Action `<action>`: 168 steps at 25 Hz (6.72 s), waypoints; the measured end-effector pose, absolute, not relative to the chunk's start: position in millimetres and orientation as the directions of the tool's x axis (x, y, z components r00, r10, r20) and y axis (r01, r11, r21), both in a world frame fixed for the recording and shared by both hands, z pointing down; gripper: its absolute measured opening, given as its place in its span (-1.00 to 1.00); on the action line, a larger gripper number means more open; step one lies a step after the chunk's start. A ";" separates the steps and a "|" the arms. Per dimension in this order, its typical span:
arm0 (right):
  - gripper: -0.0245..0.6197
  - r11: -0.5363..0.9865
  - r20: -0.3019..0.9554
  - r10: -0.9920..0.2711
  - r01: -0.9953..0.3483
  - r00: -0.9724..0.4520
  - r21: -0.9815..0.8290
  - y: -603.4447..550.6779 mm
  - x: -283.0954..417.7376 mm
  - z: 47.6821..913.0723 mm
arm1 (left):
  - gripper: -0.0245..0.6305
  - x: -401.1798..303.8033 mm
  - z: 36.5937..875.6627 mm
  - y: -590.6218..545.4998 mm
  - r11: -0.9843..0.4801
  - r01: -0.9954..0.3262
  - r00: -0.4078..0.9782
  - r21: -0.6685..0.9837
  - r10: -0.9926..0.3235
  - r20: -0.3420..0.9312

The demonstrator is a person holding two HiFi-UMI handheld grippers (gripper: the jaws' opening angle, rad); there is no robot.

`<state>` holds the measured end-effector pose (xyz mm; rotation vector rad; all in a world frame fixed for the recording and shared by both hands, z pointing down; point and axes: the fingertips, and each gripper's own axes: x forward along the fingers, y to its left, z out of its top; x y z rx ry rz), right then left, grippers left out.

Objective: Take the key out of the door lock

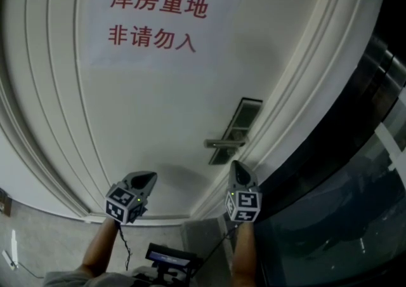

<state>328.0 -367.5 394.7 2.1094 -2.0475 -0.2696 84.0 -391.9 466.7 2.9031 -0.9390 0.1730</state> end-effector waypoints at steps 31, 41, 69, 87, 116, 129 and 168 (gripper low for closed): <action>-0.55 -0.034 0.052 -0.987 -0.506 0.155 0.862 -408.1 316.3 396.5 | -0.90 75.3 477.2 -411.5 -0.792 -0.605 0.794 0.082 -0.592 0.141; -0.55 -0.036 0.051 -0.985 -0.489 0.163 0.871 -415.0 319.9 398.1 | -0.90 72.9 478.6 -416.1 -0.781 -0.619 0.784 0.084 -0.605 0.141; -0.86 -0.065 0.004 -0.979 -0.336 0.203 0.940 -417.3 325.4 400.3 | -0.90 74.2 483.5 -421.5 -0.775 -0.625 0.779 0.096 -0.610 0.145; -0.87 -0.027 0.018 -0.976 -0.204 0.217 0.979 -416.7 325.6 401.4 | -0.90 70.9 483.9 -418.7 -0.773 -0.626 0.778 0.102 -0.612 0.142; -0.87 -0.002 -0.004 -0.971 0.009 0.239 1.000 -412.1 320.2 401.9 | -0.90 68.7 491.4 -417.0 -0.771 -0.626 0.779 0.119 -0.609 0.151; -0.86 -0.002 -0.011 -0.965 0.035 0.263 0.999 -400.9 323.9 401.0 | -0.90 66.8 483.1 -413.0 -0.776 -0.622 0.782 0.105 -0.608 0.138; -0.86 -0.018 -0.019 -0.965 0.005 0.260 1.000 -398.5 317.5 401.5 | -0.90 50.2 483.4 -409.1 -0.767 -0.634 0.772 0.103 -0.620 0.140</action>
